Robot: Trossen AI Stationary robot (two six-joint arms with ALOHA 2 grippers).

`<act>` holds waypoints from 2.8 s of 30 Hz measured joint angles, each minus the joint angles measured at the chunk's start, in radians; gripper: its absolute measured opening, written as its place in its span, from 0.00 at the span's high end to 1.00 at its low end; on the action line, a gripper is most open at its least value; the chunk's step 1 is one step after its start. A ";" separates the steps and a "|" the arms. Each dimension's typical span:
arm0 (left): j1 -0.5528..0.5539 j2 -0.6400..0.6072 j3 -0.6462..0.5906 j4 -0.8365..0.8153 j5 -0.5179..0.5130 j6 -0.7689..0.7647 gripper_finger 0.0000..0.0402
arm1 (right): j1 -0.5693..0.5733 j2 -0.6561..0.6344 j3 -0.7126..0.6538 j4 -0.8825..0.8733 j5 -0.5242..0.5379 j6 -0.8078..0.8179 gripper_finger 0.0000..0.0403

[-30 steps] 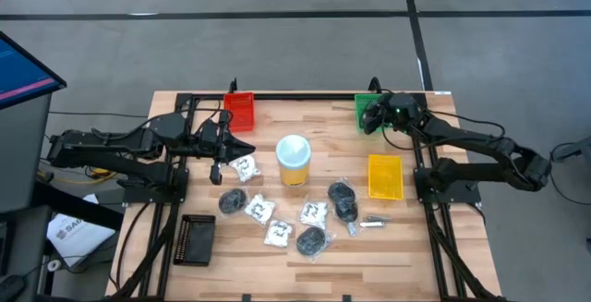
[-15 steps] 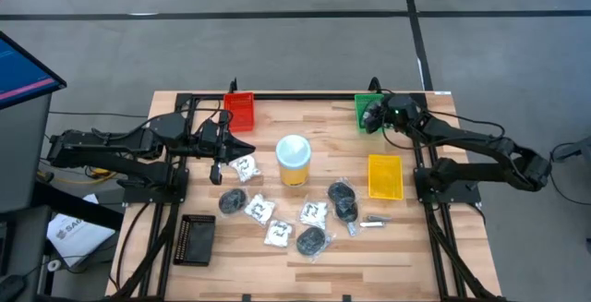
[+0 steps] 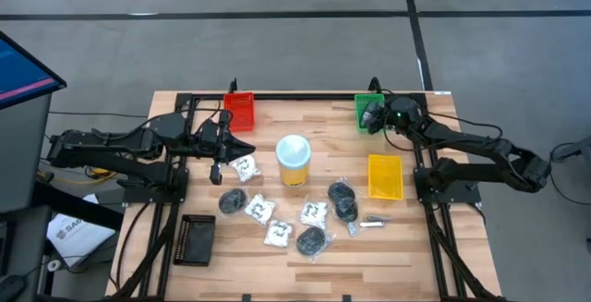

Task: Pick & Place Travel size toiletries
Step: Put the black deodorant into the green bin, then put the white cotton pack into the yellow bin

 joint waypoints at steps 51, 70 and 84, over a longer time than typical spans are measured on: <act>0.000 0.007 -0.122 -0.258 0.003 -0.157 0.96 | 0.225 -0.001 0.114 0.120 -0.004 -0.064 0.55; 0.003 0.011 -0.401 -0.211 -0.270 -0.309 0.71 | 0.382 -0.001 0.154 0.155 -0.004 -0.105 0.57; 0.087 0.180 -0.466 -0.037 -0.378 -0.312 0.45 | 0.418 -0.001 0.154 0.165 -0.004 -0.114 0.57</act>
